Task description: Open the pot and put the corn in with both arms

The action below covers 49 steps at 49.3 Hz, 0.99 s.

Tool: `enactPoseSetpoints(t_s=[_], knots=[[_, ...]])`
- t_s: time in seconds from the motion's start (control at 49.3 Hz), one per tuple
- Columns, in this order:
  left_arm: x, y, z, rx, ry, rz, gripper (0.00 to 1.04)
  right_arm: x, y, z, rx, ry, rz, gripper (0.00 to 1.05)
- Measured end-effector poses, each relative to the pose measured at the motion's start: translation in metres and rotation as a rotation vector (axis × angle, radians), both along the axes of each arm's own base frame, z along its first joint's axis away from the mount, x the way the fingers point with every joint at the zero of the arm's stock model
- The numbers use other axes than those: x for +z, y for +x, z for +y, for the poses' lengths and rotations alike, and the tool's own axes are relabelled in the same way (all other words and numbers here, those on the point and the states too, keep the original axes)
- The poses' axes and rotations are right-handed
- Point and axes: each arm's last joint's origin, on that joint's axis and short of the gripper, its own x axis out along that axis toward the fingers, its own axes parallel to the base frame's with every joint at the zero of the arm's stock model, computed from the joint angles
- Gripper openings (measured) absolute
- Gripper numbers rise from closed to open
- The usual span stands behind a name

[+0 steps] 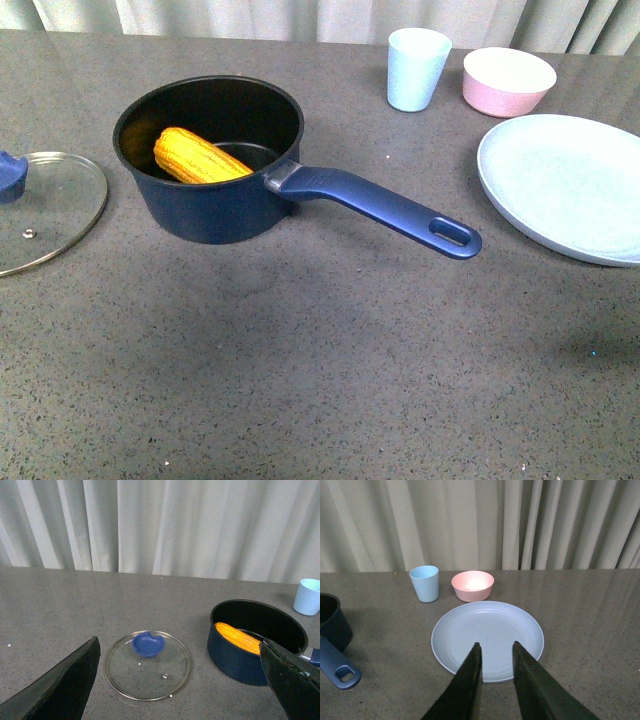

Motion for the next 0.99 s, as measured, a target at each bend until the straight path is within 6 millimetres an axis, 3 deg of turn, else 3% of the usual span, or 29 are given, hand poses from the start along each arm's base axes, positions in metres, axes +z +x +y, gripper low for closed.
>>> enactPoseSetpoints(t_s=[0.081, 0.406, 0.446, 0.994], knots=[[0.0000, 0.0000, 0.0000, 0.000, 0.000, 0.000, 0.96, 0.0000, 0.0000, 0.0000, 0.000, 0.000, 0.000, 0.40], [0.0000, 0.0000, 0.0000, 0.000, 0.000, 0.000, 0.96, 0.0000, 0.0000, 0.0000, 0.000, 0.000, 0.000, 0.86], [0.0000, 0.0000, 0.0000, 0.000, 0.000, 0.000, 0.96, 0.0000, 0.0000, 0.0000, 0.000, 0.000, 0.000, 0.95], [0.0000, 0.0000, 0.0000, 0.000, 0.000, 0.000, 0.96, 0.0000, 0.0000, 0.0000, 0.000, 0.000, 0.000, 0.96]])
